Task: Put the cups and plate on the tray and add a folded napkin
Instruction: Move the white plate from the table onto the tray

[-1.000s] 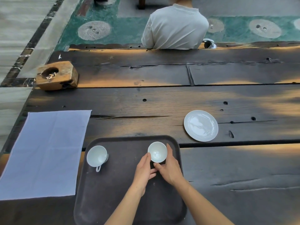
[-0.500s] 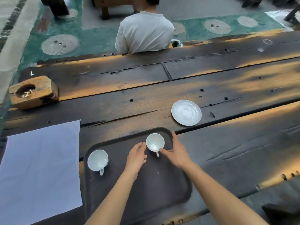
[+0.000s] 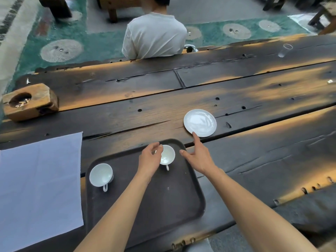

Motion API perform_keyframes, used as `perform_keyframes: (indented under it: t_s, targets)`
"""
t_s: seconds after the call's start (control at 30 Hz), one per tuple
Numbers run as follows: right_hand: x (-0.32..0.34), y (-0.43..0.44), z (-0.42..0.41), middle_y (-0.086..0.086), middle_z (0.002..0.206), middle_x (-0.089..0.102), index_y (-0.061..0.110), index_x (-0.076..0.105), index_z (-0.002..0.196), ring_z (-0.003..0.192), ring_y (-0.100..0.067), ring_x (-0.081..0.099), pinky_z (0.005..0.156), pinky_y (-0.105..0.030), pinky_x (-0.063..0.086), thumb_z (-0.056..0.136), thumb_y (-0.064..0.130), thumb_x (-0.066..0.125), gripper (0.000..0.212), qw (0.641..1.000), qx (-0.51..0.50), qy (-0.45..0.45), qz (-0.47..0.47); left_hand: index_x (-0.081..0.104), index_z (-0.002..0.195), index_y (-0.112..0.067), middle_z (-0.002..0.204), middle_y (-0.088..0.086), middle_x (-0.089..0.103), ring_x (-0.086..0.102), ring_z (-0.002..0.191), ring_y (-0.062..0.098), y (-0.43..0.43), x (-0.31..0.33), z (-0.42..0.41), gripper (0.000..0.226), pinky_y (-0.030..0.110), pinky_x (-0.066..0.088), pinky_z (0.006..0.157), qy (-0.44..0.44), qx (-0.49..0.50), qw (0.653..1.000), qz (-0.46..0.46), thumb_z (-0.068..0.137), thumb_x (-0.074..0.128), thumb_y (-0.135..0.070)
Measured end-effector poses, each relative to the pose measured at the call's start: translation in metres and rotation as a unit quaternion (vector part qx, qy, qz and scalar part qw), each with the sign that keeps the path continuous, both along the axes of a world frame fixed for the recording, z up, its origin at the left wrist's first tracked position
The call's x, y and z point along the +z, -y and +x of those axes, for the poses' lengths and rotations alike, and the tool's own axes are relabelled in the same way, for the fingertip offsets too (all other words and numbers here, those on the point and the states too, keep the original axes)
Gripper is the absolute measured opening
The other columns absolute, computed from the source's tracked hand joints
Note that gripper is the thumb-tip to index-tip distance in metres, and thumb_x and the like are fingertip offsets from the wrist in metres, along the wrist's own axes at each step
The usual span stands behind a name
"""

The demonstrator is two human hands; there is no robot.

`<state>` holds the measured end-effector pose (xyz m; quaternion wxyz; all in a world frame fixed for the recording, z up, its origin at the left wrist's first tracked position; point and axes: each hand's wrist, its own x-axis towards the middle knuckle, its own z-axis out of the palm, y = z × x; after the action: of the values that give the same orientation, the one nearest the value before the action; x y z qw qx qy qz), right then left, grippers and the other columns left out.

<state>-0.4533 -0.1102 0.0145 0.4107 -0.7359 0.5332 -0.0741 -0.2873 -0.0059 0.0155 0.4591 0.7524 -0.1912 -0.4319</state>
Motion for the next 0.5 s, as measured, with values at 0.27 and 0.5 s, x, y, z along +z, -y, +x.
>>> perform_keyframes:
  t_s: [0.27,0.5]
  targets:
    - [0.005,0.050,-0.032,-0.005,0.147,0.053,0.027,0.009,0.160,0.094,-0.011,0.068,0.092,-0.024,0.036,0.091,0.036,0.069,0.092,1.000,0.021,0.017,0.009,0.066,0.117,-0.028,0.109,-0.012,0.069,0.072,0.100,0.017,0.051,0.007,-0.042,0.018,0.044,0.055,0.100,-0.003,0.017,1.000,0.001,0.100,0.060,-0.031]
    - [0.006,0.111,-0.063,-0.007,0.158,0.041,0.026,0.010,0.161,0.092,-0.017,0.069,0.096,-0.031,0.042,0.094,0.035,0.065,0.087,0.999,0.038,-0.007,0.009,0.066,0.127,-0.025,0.104,-0.014,0.067,0.072,0.085,0.011,0.106,0.003,-0.068,0.029,0.041,0.058,0.096,-0.006,0.041,0.999,0.021,0.099,0.060,-0.027]
